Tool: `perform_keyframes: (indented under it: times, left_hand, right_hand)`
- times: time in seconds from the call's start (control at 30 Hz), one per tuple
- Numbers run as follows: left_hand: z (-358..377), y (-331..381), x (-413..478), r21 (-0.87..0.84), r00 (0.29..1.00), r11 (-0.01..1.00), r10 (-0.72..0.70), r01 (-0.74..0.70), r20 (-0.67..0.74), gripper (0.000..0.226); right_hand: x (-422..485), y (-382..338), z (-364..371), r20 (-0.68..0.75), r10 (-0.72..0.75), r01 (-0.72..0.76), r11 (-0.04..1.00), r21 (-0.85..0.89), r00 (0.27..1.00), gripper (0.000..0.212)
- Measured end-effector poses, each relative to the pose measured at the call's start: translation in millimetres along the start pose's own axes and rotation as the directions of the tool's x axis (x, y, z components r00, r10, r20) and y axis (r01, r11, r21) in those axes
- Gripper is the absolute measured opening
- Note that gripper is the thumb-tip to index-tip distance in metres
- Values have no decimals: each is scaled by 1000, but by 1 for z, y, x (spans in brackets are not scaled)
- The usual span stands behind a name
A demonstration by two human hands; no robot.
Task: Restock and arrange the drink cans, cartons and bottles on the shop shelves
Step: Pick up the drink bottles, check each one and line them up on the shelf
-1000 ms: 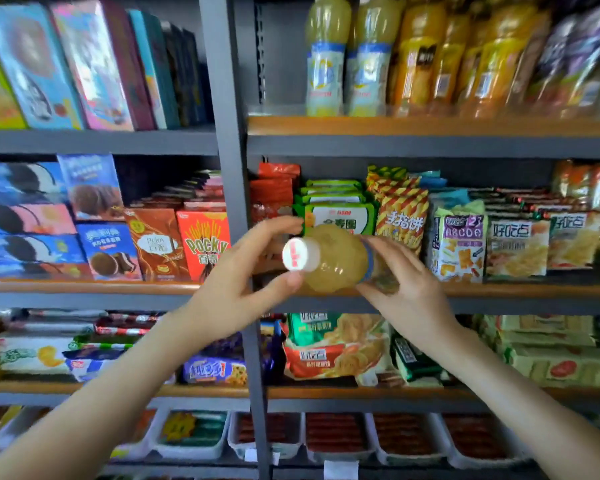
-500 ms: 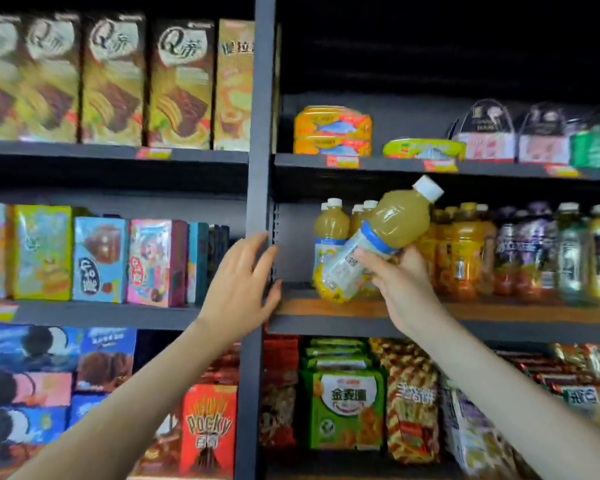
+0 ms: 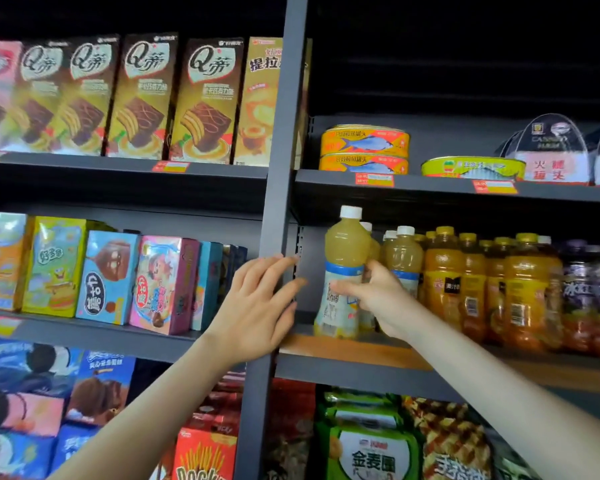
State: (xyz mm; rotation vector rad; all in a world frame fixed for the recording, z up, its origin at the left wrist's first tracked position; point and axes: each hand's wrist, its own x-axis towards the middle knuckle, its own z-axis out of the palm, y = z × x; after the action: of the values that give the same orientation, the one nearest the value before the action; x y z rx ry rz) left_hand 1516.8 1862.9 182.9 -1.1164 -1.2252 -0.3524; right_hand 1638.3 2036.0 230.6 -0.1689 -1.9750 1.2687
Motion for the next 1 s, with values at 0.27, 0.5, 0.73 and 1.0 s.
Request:
perform_keyframes:
  times: [0.27, 0.5, 0.73, 1.0]
  left_hand:
    - [-14, -7, 13, 58, 998, 997, -52, 51, 24, 42]
    - [-17, -29, 16, 52, 994, 998, 30, -36, 104, 50]
    - [-11, -31, 15, -26, 994, 999, 36, -34, 101, 50]
    - [-6, -31, 13, -108, 996, 994, 37, -28, 76, 45]
  right_hand:
    - [9, -4, 9, -7, -38, 32, 916, -399, 999, 74]
    - [-15, -16, 0, 441, -262, 472, 66, -879, 858, 120]
    - [17, -6, 13, 528, -119, 529, -21, -848, 841, 85]
    - [49, 14, 34, 519, -56, 498, -206, -842, 853, 93]
